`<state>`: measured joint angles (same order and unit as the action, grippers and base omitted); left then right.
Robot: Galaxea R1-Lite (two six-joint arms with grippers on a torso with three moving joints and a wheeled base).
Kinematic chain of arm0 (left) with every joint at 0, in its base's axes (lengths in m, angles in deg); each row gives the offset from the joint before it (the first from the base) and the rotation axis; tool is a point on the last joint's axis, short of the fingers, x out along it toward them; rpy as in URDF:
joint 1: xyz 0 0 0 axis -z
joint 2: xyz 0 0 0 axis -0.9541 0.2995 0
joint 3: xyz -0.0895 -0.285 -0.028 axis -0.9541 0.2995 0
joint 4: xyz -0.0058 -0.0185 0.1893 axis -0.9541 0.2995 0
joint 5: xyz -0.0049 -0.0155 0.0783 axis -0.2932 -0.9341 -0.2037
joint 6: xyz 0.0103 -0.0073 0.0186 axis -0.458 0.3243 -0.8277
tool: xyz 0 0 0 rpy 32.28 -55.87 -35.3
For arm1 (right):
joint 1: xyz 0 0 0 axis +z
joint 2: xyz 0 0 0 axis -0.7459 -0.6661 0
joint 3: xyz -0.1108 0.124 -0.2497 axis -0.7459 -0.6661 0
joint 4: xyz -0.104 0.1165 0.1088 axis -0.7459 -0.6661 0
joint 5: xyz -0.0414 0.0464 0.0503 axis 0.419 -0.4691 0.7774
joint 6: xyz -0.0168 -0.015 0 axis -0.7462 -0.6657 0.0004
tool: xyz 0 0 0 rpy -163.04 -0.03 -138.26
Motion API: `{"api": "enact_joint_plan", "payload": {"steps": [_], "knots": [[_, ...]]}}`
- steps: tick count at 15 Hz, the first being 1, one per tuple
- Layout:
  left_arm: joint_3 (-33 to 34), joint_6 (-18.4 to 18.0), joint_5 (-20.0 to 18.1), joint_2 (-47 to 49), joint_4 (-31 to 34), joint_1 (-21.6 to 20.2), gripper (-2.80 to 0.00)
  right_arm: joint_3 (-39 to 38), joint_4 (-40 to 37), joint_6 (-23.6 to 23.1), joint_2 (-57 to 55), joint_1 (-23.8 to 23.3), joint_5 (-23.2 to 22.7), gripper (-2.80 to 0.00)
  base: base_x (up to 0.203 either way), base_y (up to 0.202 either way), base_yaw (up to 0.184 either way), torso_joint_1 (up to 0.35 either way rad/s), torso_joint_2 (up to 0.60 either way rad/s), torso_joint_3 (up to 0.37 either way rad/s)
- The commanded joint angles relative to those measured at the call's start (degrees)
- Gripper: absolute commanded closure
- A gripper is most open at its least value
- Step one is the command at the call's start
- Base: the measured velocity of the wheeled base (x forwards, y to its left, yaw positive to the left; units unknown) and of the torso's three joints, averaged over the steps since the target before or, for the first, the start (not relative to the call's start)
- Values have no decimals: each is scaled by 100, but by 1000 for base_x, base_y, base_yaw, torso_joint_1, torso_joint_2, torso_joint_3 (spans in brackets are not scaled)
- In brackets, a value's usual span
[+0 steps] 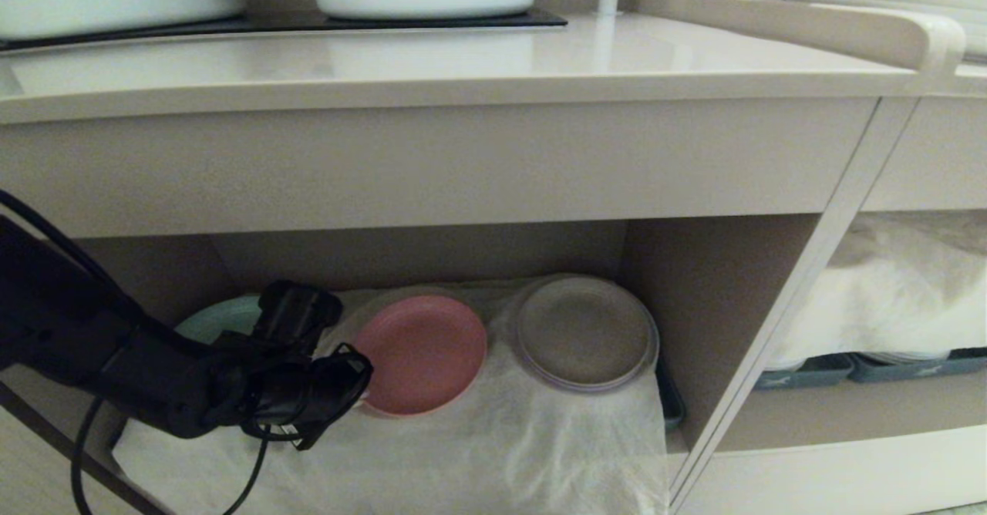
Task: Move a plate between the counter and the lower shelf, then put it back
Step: Put the plate in the cupboard
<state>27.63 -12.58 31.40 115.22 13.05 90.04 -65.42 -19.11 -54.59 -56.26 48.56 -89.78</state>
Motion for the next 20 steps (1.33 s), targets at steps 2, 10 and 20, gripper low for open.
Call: {"api": "enact_joint_plan", "payload": {"steps": [2,10,20], "knots": [[-5,37,0,7,-12,2,0,0,2,-2,-7,2,-1,0,0,0,0,0,0,0],[-5,35,44,34,-29,2,-280,0,2,-2,-7,2,-1,0,0,0,0,0,0,0],[81,77,149,-111,-30,44,-280,0,2,-2,-7,2,-1,0,0,0,0,0,0,0]]}}
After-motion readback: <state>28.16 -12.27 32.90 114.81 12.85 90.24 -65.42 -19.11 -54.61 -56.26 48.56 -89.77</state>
